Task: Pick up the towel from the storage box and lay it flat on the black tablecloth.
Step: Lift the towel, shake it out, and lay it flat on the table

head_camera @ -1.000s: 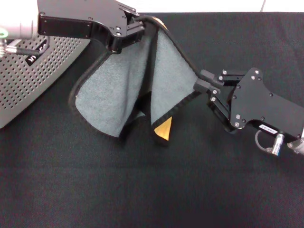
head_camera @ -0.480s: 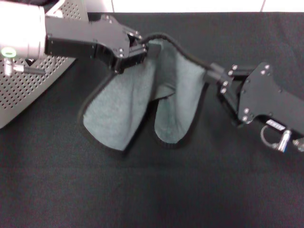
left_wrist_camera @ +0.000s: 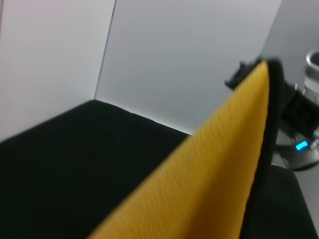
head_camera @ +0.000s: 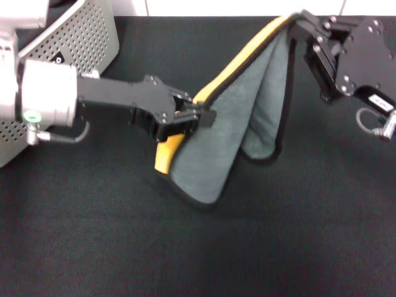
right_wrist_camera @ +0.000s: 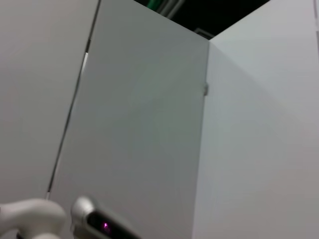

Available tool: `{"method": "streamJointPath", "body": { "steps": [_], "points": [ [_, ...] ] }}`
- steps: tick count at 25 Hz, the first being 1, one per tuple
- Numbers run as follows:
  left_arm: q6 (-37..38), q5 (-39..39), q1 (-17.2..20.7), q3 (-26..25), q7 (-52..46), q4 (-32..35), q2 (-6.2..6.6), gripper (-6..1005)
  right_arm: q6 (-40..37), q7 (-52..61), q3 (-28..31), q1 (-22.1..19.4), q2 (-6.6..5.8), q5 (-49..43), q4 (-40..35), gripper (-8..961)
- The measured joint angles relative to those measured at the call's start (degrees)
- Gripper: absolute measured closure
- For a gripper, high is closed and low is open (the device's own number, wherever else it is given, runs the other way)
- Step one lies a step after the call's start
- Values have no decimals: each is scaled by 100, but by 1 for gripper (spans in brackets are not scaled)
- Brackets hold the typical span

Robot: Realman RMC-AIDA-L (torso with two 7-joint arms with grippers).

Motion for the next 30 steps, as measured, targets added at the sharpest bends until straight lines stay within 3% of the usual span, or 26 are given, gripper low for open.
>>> {"method": "streamJointPath", "body": {
  "steps": [9,30],
  "points": [
    [-56,-64,-67,-11,744,-999,-24,898,40,161,47,402,-80,-18,-10,942],
    [-291,-162,-84,10,1154,-1580,-9,898,-8,175,669,336,-99,-22,-141,943]
  ]
}}
